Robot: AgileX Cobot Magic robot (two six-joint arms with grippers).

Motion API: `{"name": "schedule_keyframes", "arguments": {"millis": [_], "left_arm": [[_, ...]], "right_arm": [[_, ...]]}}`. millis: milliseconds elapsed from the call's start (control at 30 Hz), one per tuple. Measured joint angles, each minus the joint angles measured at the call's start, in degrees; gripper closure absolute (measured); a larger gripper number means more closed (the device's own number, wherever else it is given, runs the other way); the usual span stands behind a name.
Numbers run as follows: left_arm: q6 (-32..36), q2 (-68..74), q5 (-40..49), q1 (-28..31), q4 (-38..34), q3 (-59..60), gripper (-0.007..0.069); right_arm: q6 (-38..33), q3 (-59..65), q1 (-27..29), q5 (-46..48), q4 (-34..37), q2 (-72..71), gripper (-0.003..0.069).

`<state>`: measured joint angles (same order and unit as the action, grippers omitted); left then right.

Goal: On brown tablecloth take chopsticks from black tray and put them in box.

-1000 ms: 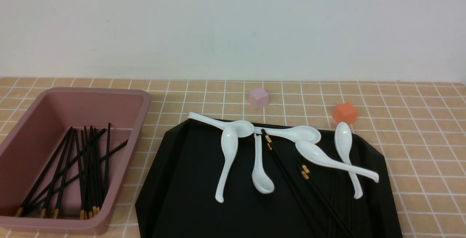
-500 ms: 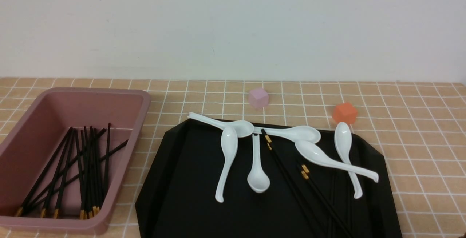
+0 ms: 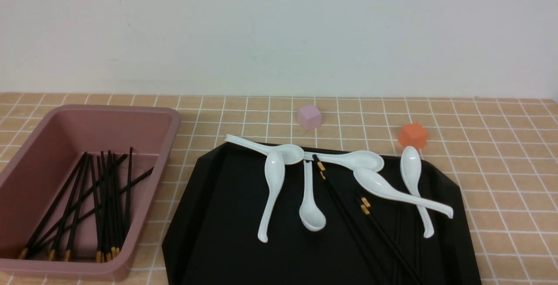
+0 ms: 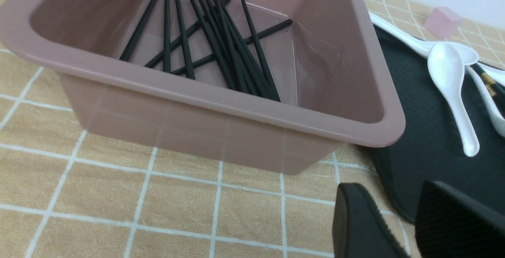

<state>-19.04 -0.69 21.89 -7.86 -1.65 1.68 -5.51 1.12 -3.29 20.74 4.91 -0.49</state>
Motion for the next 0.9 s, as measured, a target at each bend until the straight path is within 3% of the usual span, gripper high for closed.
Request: {"name": "schedule_keyframes", "arguments": {"millis": [900], "left_arm": [[0.00, 0.00, 0.00, 0.00, 0.00, 0.00, 0.0386]], "right_arm": [[4.46, -0.06, 2.04, 0.28, 0.16, 0.00, 0.0550]]}}
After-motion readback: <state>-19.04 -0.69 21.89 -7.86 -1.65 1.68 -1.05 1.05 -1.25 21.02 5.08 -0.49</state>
